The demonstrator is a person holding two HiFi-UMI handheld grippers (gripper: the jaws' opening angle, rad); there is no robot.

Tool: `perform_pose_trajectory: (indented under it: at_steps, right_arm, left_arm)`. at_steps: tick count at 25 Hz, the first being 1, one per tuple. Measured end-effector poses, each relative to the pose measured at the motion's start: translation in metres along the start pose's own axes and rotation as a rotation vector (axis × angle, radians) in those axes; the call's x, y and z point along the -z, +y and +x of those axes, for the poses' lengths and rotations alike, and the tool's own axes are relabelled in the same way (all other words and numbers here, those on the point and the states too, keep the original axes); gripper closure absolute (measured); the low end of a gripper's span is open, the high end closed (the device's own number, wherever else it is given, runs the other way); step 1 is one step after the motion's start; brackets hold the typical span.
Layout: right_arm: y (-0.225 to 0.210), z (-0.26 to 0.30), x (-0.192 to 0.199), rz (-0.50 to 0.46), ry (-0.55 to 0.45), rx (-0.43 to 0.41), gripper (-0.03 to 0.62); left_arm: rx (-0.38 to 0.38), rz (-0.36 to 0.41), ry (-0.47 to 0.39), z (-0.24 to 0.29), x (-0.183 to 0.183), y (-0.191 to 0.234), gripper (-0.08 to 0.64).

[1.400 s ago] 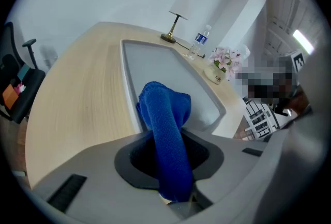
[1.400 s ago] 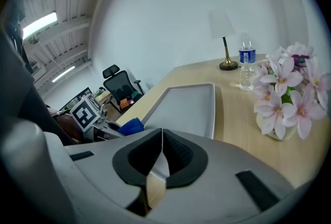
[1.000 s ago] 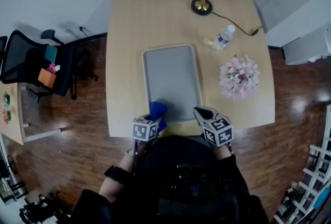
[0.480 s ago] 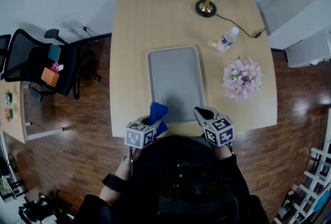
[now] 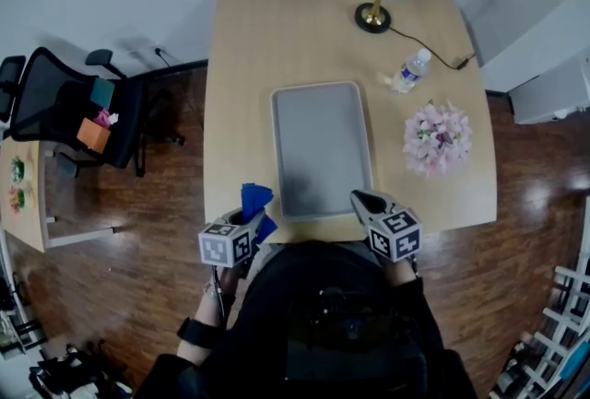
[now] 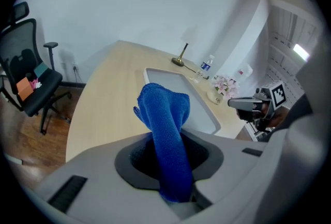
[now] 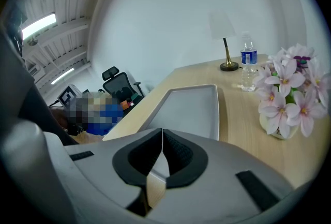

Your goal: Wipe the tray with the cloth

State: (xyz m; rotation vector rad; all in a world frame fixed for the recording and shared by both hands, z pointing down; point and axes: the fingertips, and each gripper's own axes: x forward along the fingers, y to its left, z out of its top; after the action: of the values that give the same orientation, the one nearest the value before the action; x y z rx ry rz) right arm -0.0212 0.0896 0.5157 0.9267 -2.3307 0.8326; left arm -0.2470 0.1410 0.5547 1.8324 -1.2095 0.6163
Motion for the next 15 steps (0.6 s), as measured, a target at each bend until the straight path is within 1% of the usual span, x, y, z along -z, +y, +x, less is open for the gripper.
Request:
perform_pose_trajectory:
  at_steps: [3, 6, 10, 15]
  right_arm:
    - [0.002, -0.002, -0.001, -0.007, -0.002, 0.010, 0.578]
    - [0.002, -0.007, 0.003, -0.007, 0.000, 0.019, 0.578]
    - [0.001, -0.014, 0.007, -0.005, 0.006, 0.044, 0.577]
    - [0.001, -0.018, 0.008, -0.002, -0.001, 0.067, 0.577]
  left_arm:
    - [-0.061, -0.019, 0.006, 0.006, 0.002, 0.035, 0.456]
    - [-0.100, -0.029, 0.016, 0.020, -0.003, 0.065, 0.454]
    - [-0.121, -0.048, 0.033, 0.043, -0.009, 0.094, 0.454]
    - [-0.138, -0.065, 0.075, 0.070, -0.003, 0.119, 0.454]
